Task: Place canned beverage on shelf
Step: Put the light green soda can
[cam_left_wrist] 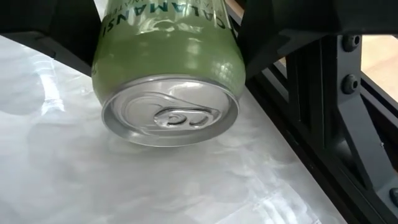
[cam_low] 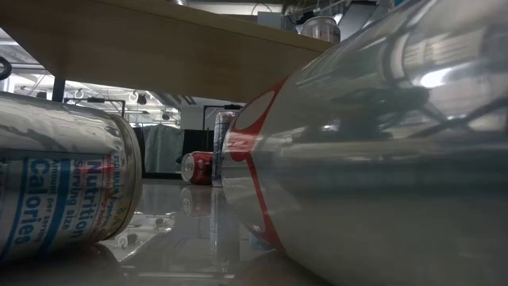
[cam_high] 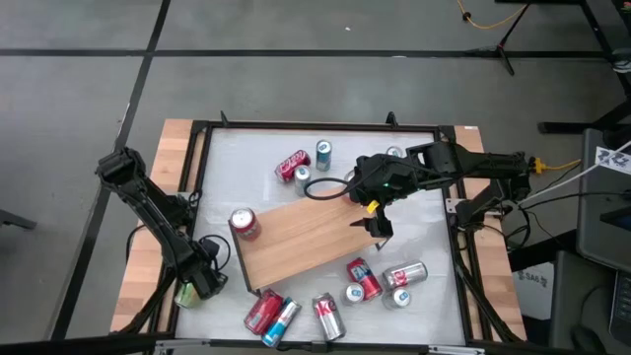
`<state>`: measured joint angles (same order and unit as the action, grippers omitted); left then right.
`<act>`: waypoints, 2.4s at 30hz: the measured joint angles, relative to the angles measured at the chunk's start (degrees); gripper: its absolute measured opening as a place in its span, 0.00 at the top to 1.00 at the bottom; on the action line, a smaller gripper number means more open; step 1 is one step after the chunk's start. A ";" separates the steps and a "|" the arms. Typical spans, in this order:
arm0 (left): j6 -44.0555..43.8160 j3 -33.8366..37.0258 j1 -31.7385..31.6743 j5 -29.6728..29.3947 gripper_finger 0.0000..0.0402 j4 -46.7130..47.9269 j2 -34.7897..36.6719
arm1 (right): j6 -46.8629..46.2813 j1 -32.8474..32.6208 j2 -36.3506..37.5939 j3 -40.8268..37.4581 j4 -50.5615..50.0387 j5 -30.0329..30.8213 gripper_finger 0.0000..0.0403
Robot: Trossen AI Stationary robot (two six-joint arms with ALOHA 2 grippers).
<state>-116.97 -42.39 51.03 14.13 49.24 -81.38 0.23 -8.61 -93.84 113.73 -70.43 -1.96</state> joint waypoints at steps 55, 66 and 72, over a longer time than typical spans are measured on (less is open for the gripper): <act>31.70 -38.58 -6.59 -43.40 0.31 -13.34 0.10 | 3.56 0.00 7.58 0.02 -1.31 3.02 0.01; 82.57 -38.58 -23.18 -52.25 0.31 -34.23 -2.72 | 4.74 0.01 7.57 0.02 -1.29 3.04 0.01; 94.50 -38.58 -29.27 -53.49 0.31 -38.96 -8.24 | 4.70 0.01 7.56 0.02 -1.29 3.04 0.01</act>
<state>-22.46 -80.97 21.76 -39.36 10.29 -89.62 4.93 -8.60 -86.28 113.75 -71.72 1.08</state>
